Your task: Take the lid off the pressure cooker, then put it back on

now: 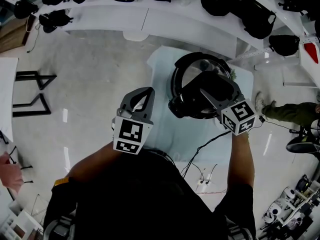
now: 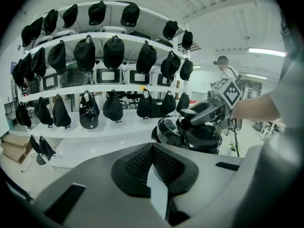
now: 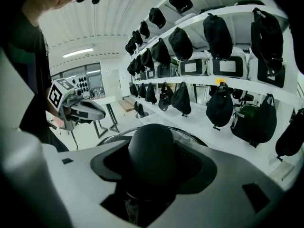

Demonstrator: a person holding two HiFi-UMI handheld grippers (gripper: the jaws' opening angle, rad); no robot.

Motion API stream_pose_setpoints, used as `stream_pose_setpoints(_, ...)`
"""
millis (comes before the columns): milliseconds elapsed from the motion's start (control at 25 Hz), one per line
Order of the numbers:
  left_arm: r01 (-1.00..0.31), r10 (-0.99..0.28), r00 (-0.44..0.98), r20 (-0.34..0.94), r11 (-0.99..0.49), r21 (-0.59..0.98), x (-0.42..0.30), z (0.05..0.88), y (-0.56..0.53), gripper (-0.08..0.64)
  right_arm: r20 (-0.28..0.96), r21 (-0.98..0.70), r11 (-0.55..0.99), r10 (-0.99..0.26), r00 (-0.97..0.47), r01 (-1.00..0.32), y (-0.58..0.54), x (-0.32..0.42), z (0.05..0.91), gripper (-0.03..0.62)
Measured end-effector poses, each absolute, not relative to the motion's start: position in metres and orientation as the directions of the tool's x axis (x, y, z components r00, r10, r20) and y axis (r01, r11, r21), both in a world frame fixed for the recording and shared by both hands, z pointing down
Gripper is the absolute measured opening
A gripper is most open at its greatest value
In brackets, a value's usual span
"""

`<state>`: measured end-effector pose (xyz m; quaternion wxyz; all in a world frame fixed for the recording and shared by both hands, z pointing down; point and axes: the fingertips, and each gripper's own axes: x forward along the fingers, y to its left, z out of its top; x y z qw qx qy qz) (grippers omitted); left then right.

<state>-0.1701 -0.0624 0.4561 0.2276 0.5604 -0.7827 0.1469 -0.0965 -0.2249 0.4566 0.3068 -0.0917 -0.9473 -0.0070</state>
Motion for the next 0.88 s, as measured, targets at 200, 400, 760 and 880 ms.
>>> stream_pose_setpoints(200,-0.947,-0.814,-0.256,0.521,0.319,0.034,-0.17,0.458,-0.07,0.006,0.584,-0.058,0.981,0.182,-0.791,0.183,-0.227,-0.099,0.46,0.301)
stream_pose_setpoints(400,-0.951,-0.82,-0.238,0.521,0.305,0.046,-0.165,0.46,-0.077,0.006,0.593,-0.042,0.988,0.146,-0.792,0.151,-0.227,-0.1,0.461,0.299)
stream_pose_setpoints(760,-0.96,-0.839,-0.203,0.504,0.271,0.065,-0.153,0.456,-0.089,0.006,0.603,-0.009,0.998,0.055,-0.796,0.062,-0.229,-0.1,0.463,0.291)
stream_pose_setpoints(880,-0.963,-0.845,-0.19,0.499,0.259,0.073,-0.148,0.456,-0.091,0.006,0.593,0.003,0.998,0.048,-0.804,0.061,-0.229,-0.099,0.463,0.291)
